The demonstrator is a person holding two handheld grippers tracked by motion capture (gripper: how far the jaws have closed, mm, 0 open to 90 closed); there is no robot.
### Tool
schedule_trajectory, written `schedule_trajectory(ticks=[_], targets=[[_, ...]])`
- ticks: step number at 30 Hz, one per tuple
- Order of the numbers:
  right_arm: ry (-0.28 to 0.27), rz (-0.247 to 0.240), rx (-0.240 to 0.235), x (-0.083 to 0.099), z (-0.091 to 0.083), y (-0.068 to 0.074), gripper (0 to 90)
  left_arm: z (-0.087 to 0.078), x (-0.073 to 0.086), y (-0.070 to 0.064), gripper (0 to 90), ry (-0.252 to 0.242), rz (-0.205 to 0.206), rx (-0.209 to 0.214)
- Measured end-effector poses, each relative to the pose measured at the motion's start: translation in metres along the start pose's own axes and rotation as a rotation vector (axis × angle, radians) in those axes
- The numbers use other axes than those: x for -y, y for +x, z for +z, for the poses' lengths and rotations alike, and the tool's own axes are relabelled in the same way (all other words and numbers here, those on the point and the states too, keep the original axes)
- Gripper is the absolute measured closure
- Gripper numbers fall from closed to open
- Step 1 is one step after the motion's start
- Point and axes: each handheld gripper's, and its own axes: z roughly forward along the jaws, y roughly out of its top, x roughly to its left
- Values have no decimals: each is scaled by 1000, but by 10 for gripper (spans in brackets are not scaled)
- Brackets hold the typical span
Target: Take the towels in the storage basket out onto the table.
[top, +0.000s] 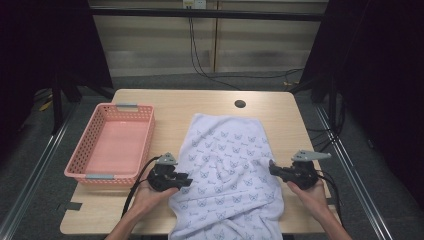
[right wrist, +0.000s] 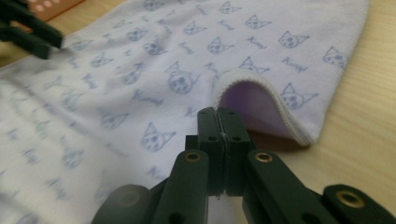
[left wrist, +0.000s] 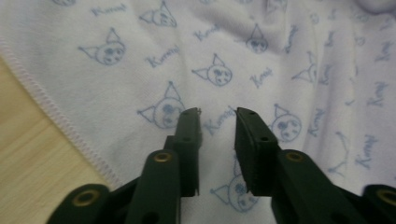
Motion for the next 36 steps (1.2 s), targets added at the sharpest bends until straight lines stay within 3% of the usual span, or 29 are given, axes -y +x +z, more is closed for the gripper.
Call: schedule_trajectory(ticks=[1, 7, 9, 12, 14, 15, 16, 18, 21, 23, 26, 27, 30, 32, 33, 36], targets=[[-1, 0, -10, 4, -6, 2, 894, 1, 2, -4, 762, 12, 26, -24], [82, 31, -12, 39, -31, 6, 890, -14, 24, -25, 868, 56, 40, 54], [87, 64, -17, 47, -40, 8, 889, -20, 31, -34, 867, 78, 36, 86], [93, 76, -15, 56, -51, 14, 875, -26, 42, -46, 843, 102, 48, 168], [96, 62, -5, 58, -57, 20, 805, -30, 42, -48, 786, 71, 26, 172], [81, 54, 3, 58, -60, 22, 725, -31, 40, -45, 749, 42, 3, 191], [59, 52, 9, 57, -62, 23, 640, -32, 38, -42, 714, 20, -11, 177], [32, 40, 33, 54, -62, 22, 554, -31, 31, -33, 666, -15, -23, 135], [8, 28, 48, 45, -55, 17, 507, -26, 18, -18, 643, -57, -36, 63], [8, -11, 69, 38, -49, 18, 492, -19, 10, -8, 642, -50, -29, 33], [3, -32, 55, 25, -35, 14, 475, -10, 2, 4, 636, -61, -60, 30], [2, -33, 54, 20, -29, 11, 471, -8, -1, 7, 636, -53, -51, 9], [15, -24, 61, 7, -8, -2, 456, -4, -3, 17, 615, -63, -79, -12], [33, -13, 72, 2, 8, -11, 450, -3, -3, 20, 607, -56, -77, -42], [44, -12, 74, 0, 15, -15, 451, -1, -2, 21, 601, -38, -70, -45], [105, -20, 105, 0, 36, -19, 467, -1, 1, 21, 608, -51, -37, -46]])
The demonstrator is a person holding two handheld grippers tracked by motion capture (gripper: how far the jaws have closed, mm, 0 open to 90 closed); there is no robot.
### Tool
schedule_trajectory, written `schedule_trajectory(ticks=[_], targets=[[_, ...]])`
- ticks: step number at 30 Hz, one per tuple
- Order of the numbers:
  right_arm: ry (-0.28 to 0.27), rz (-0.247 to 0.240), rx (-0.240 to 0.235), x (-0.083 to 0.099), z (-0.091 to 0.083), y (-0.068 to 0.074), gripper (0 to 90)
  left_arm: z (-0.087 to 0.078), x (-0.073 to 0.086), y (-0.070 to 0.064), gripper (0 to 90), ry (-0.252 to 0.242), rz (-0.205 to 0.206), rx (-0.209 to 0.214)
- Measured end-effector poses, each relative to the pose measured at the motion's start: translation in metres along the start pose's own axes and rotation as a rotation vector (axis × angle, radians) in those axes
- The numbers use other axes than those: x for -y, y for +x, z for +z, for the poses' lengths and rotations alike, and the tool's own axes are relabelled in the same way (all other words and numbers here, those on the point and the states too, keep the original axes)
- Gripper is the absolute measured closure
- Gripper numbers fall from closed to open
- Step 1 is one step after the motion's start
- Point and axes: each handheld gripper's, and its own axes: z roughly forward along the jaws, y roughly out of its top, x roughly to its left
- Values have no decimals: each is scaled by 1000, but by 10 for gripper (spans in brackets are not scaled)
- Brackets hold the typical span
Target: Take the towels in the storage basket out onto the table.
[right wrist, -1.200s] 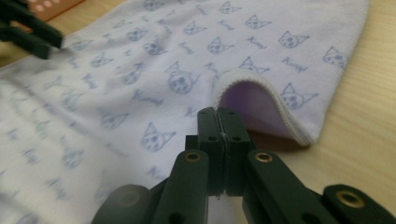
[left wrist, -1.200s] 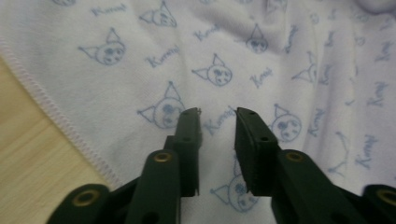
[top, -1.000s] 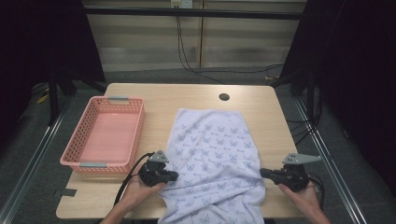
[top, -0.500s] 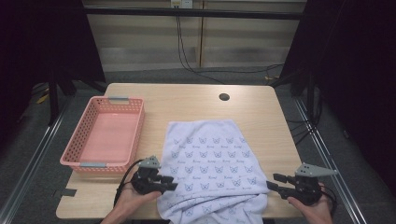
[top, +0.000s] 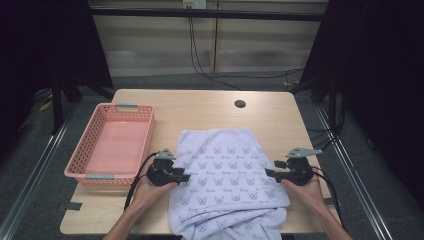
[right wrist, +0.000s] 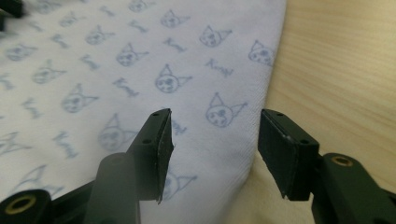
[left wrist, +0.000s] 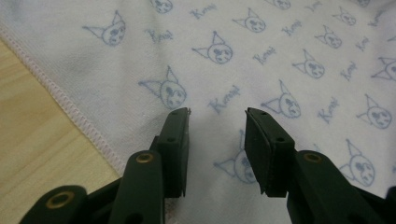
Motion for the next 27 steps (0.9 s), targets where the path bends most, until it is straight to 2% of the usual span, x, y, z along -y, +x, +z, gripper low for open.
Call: schedule_trajectory(ticks=[2, 3, 4, 5, 7, 11, 13, 14, 15, 17, 18, 19, 20, 21, 22, 24, 27], targets=[[51, -31, 36, 2, 11, 3, 520, -1, 1, -1, 669, 6, 20, -26], [52, -55, 53, 4, 14, 5, 574, -1, 1, -2, 699, 6, 23, -33], [55, -56, 41, 4, 13, 6, 655, 0, 1, -3, 720, 12, 31, -35], [57, -63, 55, 4, 10, 8, 727, 0, 1, -5, 757, 15, 45, -41], [67, -85, 84, 9, 4, 9, 816, 2, 1, -9, 794, 15, 48, -25], [84, -79, 63, 26, -16, 11, 858, 4, 4, -21, 809, 18, 63, 18], [92, -75, 50, 36, -27, 15, 860, 3, 8, -26, 809, 22, 53, 50], [99, -75, 40, 41, -33, 18, 860, 1, 10, -31, 809, 31, 66, 56], [107, -73, 28, 45, -38, 22, 859, -2, 12, -36, 809, 47, 82, 65], [129, -63, 7, 54, -49, 30, 851, -7, 19, -48, 809, 78, 71, 105], [136, -70, 8, 57, -53, 34, 834, -11, 23, -55, 808, 98, 95, 124], [135, -62, 10, 58, -56, 37, 792, -15, 26, -61, 800, 115, 113, 130], [111, -45, 2, 58, -59, 37, 735, -18, 29, -63, 781, 120, 114, 137], [86, -44, 1, 55, -62, 36, 681, -19, 31, -63, 737, 110, 98, 151], [62, -39, 13, 50, -62, 33, 632, -19, 30, -61, 698, 102, 92, 153], [13, -23, 21, 37, -56, 22, 611, -18, 23, -54, 638, 78, 79, 110], [-9, -7, 30, 17, -34, 8, 573, -11, 7, -39, 606, 28, 37, 57]])
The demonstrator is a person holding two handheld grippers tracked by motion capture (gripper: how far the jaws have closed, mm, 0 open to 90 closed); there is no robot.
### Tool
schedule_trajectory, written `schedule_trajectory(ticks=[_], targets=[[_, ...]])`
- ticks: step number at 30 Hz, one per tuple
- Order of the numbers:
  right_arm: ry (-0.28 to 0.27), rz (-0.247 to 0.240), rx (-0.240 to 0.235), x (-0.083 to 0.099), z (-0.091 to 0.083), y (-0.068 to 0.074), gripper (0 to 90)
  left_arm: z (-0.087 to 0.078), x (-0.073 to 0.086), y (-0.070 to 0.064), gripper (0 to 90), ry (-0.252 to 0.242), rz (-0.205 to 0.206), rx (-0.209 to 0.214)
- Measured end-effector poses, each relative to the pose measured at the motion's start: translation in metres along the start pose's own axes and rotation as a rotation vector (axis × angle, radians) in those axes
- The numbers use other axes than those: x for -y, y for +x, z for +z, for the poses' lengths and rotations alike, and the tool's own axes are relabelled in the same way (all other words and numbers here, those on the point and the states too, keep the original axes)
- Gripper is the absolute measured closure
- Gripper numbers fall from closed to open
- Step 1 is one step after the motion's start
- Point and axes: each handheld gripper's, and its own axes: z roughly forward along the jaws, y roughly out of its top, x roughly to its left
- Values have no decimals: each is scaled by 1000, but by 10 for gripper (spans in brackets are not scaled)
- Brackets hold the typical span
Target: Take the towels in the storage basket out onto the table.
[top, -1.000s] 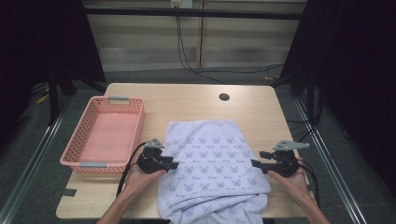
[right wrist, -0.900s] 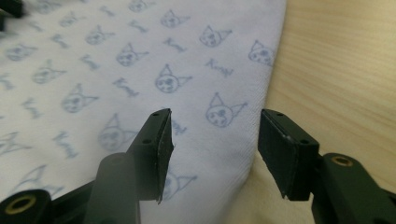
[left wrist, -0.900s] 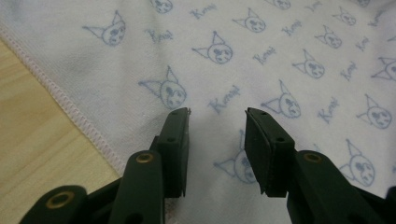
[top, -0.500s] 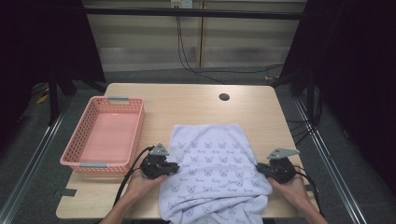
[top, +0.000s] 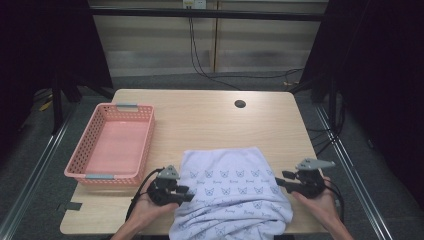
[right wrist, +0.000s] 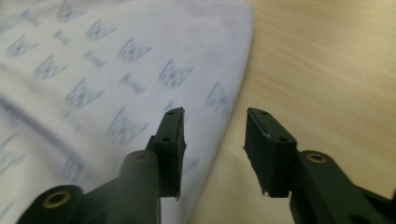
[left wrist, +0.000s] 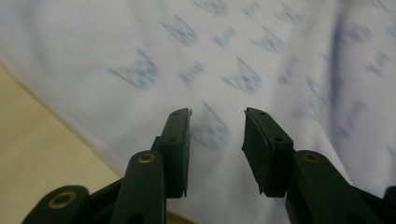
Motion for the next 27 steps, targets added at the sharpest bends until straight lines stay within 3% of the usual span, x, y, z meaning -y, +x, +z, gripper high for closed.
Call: schedule_trajectory(ticks=[3, 5, 7, 8, 12, 13, 17, 21, 24, 27], targets=[[12, 10, -12, -15, 26, -8, 560, 9, -10, 17, 593, -12, -25, -33], [38, 23, 15, -19, 40, -10, 569, 12, -11, 26, 589, -4, -31, -67], [49, 25, -12, -19, 47, -11, 596, 11, -8, 29, 593, -13, -50, -65], [60, 24, -7, -19, 47, -11, 621, 10, -7, 29, 585, -14, -50, -74], [50, 50, -65, -17, 47, -13, 822, 6, -1, 25, 561, -24, -41, -105], [52, 35, -68, -17, 47, -11, 875, 6, -1, 25, 560, -25, -39, -108], [-41, 18, -68, -27, 32, -5, 892, 7, -1, 27, 555, -32, -44, -93], [-130, -12, -131, -40, 17, 17, 893, 9, -4, 29, 556, -31, -39, -94], [-123, -85, -210, -42, 23, 44, 893, 11, -6, 29, 558, -29, -34, -109], [-68, -147, -285, -39, 38, 73, 890, 11, -6, 29, 561, -25, -24, -111]])
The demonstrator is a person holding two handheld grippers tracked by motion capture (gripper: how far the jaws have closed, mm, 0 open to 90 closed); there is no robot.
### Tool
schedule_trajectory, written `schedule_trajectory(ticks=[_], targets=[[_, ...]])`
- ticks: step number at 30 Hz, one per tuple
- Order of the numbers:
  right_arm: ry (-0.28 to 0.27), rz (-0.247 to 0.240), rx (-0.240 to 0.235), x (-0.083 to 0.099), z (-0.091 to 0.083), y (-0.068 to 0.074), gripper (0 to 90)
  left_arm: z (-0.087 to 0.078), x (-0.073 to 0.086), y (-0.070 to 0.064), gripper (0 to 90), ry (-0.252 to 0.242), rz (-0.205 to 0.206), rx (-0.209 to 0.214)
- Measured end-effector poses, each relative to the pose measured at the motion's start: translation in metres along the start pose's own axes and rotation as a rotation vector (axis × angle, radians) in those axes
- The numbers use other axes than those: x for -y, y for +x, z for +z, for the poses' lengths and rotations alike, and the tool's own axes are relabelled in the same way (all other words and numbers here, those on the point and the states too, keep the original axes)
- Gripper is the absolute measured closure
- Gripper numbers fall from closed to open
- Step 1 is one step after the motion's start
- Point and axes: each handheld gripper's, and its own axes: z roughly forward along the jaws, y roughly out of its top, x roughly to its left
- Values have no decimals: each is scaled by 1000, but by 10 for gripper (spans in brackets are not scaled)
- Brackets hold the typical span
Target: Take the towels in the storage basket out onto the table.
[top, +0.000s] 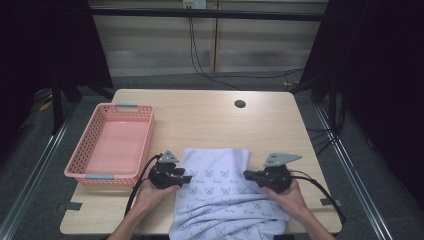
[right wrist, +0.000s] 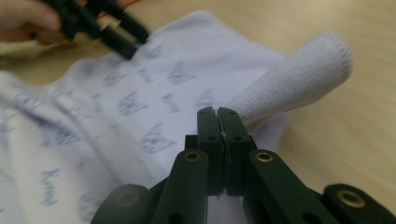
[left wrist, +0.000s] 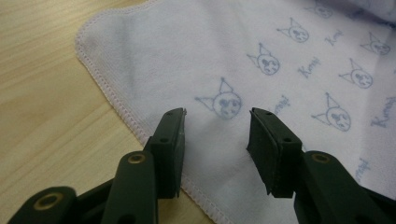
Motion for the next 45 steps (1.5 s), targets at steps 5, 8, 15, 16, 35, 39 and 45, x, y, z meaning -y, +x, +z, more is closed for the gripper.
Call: schedule_trajectory(ticks=[5, 8, 15, 16, 35, 39, 45], targets=[[146, -61, -76, 11, 31, 21, 785, -1, 0, 0, 568, 6, 8, -11], [134, -53, -97, 11, 27, 22, 733, -1, 0, 2, 568, 0, -7, -2], [30, -6, -14, -9, 9, -4, 610, -1, -5, 13, 572, -28, -46, 11], [41, -13, -10, -10, 15, -7, 591, -1, -6, 15, 576, -38, -60, 9], [43, -44, -5, -10, 34, -6, 857, 6, -7, 18, 544, -39, -40, -11], [-20, -16, 108, -10, 9, -13, 852, 6, -6, 17, 544, -40, -33, -16], [-5, 80, 311, 18, -27, -47, 854, 3, -3, 18, 542, -43, -36, -14]])
